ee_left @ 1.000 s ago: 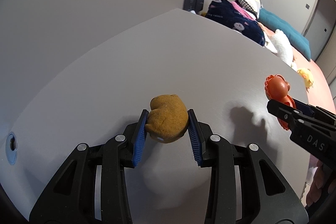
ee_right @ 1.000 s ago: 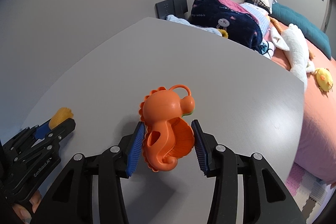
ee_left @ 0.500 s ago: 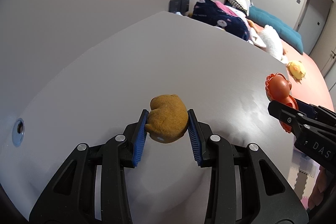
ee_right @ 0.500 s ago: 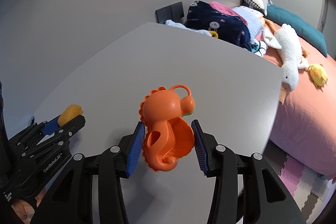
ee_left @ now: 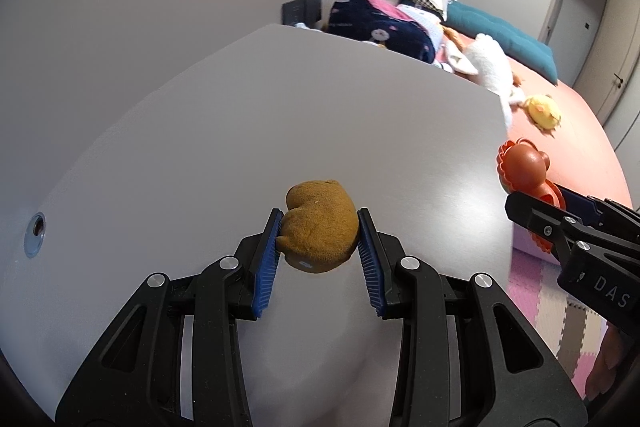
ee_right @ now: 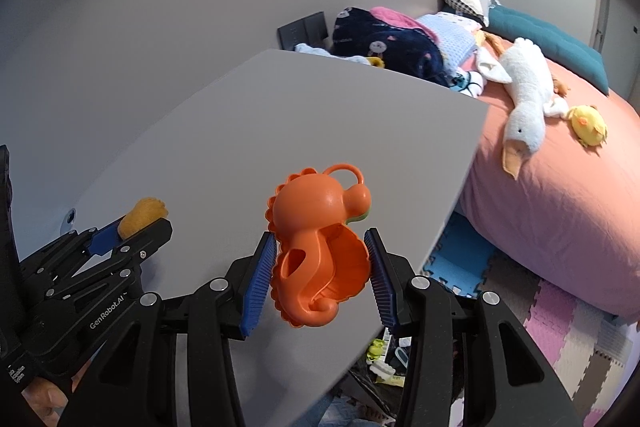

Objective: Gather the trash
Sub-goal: 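Carry the brown ball and orange seahorse over the black bin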

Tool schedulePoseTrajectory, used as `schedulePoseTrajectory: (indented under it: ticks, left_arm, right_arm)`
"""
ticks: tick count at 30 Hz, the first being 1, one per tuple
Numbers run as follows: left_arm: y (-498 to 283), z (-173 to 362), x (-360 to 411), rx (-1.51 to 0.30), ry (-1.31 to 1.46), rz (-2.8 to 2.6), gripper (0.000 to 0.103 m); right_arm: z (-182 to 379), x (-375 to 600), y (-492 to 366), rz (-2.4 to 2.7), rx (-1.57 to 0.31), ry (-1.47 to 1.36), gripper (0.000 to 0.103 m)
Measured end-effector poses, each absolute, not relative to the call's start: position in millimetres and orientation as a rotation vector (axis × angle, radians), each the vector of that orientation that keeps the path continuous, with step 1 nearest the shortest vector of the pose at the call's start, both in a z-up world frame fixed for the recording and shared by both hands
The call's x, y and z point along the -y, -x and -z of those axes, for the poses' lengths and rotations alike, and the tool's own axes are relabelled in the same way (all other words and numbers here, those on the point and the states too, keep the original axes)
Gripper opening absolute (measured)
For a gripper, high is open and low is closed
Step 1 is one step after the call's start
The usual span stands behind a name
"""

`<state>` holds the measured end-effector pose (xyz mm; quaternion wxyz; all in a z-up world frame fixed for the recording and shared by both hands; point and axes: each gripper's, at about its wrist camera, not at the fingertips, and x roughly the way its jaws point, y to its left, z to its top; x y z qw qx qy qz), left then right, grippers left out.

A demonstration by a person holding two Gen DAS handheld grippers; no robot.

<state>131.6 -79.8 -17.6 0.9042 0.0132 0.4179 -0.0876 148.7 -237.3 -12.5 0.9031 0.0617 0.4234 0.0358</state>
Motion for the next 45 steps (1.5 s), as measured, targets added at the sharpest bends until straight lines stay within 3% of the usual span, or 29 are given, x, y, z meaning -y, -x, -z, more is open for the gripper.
schedulePoseTrajectory:
  ticks: [45]
  left_arm:
    - [-74.8, 29.9, 263.0, -0.889, -0.238, 0.556, 0.038]
  right_arm:
    - [15.0, 419.1, -54.3, 0.268, -0.814, -0.325, 0.047]
